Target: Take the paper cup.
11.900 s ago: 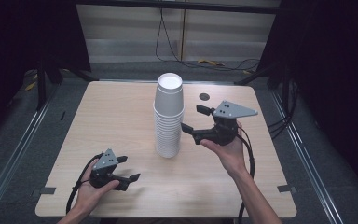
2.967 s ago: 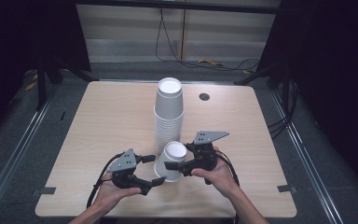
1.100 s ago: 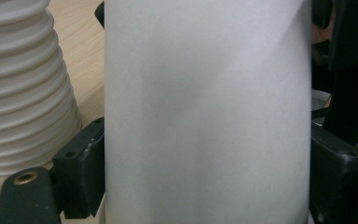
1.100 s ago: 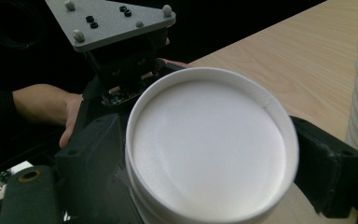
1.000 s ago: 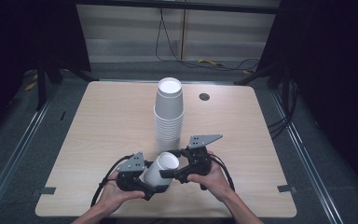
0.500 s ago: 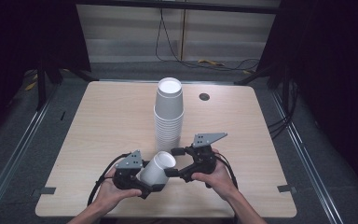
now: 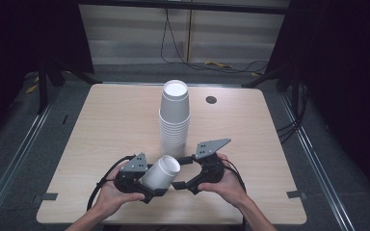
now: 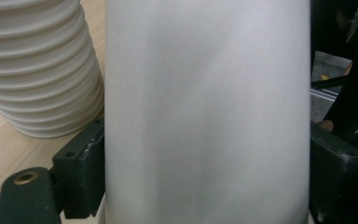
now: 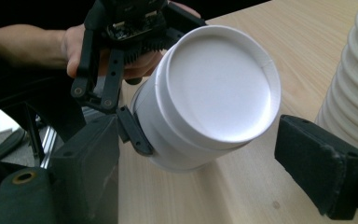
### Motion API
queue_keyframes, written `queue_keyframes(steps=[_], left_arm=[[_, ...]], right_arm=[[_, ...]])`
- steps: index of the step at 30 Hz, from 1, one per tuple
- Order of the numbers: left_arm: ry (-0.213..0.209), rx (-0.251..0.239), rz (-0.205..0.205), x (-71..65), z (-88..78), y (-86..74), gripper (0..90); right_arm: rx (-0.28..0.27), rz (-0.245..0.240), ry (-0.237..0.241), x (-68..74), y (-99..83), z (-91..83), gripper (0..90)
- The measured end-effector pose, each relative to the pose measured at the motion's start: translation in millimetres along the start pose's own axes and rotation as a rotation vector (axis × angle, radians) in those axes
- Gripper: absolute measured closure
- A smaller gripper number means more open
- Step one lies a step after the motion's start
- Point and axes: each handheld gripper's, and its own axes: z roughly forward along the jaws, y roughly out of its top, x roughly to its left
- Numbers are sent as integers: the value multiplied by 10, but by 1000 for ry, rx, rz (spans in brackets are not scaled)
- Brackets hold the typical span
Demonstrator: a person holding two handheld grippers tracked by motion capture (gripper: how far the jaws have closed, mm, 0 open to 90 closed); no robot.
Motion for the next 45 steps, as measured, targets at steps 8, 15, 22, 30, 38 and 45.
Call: queue_keyframes(steps=[8,15,22,30,38,45], left_arm=[[43,35,47,41,-60,94,149],[66,73,113,83,-52,256,151],[81,96,178,71,41,407,152],[57,188,227,46,162,386,153],[44,246,233,61,189,338,154],[27,269,232,58,172,339,153]], right_arm=[[55,-13,-19,-11,-6,-57,142],[118,-13,-47,-31,56,-111,157],[159,-20,-80,-79,60,-129,162],[209,-23,-108,-108,23,-219,171],[262,-33,-108,-144,-16,-152,147],[302,-47,-78,-168,7,-52,149]])
